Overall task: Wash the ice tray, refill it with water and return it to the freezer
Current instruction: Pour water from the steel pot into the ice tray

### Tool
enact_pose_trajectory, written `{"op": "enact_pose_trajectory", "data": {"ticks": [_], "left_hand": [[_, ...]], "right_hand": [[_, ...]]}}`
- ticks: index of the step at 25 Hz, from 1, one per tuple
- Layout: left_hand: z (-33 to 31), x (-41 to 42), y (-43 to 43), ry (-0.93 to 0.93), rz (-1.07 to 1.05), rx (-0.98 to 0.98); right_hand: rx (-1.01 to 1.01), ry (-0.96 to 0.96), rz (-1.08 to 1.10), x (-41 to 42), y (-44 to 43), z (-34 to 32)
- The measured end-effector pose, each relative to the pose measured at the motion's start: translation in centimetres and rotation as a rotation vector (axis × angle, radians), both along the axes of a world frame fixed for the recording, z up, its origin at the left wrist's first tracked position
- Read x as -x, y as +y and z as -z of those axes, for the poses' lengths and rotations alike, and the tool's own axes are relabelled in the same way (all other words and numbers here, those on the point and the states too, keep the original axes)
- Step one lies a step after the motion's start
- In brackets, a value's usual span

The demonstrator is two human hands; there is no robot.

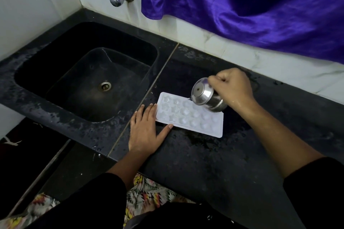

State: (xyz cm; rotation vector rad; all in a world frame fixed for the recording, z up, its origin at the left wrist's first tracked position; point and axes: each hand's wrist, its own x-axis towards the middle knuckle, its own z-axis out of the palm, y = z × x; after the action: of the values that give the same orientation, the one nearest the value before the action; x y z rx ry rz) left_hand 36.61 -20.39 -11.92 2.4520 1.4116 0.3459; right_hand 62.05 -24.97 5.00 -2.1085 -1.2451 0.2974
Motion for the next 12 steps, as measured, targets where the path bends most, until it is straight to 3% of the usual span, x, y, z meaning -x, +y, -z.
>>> {"op": "enact_pose_trajectory", "data": {"ticks": [4, 7, 9, 12], "left_hand": [[0.1, 0.0, 0.0, -0.018, -0.005, -0.008], [0.3, 0.0, -0.1, -0.033, -0.008, -0.015], [0.3, 0.0, -0.1, -0.03, -0.011, -0.017], [0.5, 0.0, -0.1, -0.032, -0.013, -0.016]], "right_hand": [[0.067, -0.258, -0.054, 1.5, 0.8, -0.4], [0.062, -0.294, -0.063, 1.4, 1.0, -0.5], [0.04, -0.156, -0.043, 0.4, 0.9, -0.3], [-0.089, 0.309, 0.043, -1.4, 0.0, 0.1]]}}
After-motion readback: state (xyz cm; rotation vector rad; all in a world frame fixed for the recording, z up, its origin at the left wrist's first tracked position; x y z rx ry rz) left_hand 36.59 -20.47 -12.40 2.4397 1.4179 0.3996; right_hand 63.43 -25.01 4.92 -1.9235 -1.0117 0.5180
